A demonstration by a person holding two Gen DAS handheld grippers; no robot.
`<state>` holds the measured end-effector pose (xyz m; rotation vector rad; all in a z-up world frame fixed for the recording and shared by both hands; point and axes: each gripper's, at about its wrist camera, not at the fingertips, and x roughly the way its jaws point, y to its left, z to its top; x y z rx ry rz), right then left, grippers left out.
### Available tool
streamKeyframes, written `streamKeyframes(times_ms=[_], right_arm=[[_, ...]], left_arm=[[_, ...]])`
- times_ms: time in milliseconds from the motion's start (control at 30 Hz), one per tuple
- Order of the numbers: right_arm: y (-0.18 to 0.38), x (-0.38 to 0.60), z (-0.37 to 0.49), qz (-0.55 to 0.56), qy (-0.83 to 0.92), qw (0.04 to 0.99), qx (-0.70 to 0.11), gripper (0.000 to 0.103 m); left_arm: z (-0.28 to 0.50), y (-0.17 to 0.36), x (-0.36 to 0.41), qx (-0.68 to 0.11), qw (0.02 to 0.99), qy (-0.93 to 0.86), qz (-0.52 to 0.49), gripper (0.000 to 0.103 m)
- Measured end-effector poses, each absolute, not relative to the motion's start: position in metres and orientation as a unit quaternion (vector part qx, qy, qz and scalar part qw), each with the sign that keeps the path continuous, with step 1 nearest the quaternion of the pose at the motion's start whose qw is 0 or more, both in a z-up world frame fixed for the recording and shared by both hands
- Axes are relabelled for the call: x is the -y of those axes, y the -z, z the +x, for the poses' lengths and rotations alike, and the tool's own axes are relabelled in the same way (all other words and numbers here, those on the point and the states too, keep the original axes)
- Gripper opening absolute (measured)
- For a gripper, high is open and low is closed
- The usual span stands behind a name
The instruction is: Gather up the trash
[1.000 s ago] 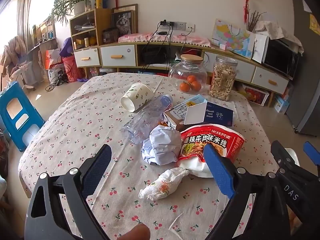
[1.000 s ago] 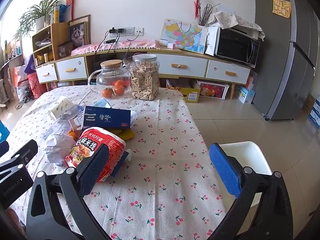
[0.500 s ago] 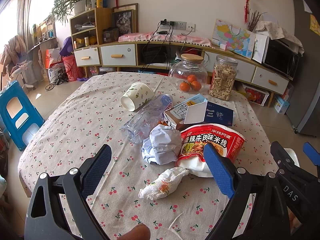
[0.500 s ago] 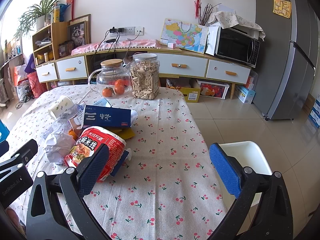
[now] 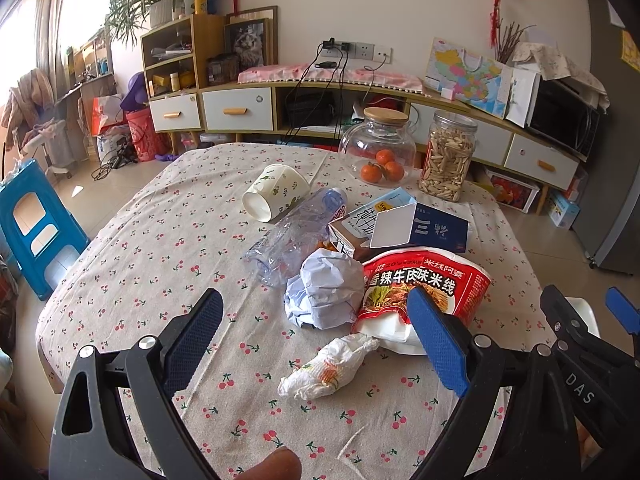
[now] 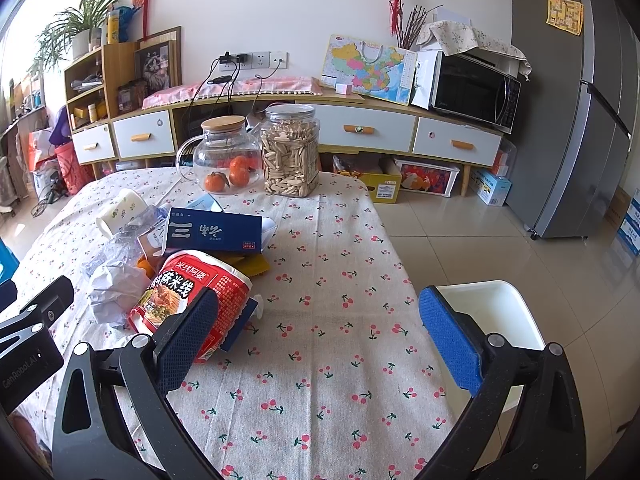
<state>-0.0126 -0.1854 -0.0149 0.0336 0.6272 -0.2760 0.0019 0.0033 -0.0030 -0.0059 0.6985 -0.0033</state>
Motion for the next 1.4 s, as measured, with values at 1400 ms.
streamKeyframes(times_ms=[1400], right_arm=[[0.023,0.186,-0.012,0.015,0.134,0.938,-0.32,0.096]], left_arm=[[0.001,0.018,-0.011,-0.35,0.937,-0.001,-0.009,0.091]])
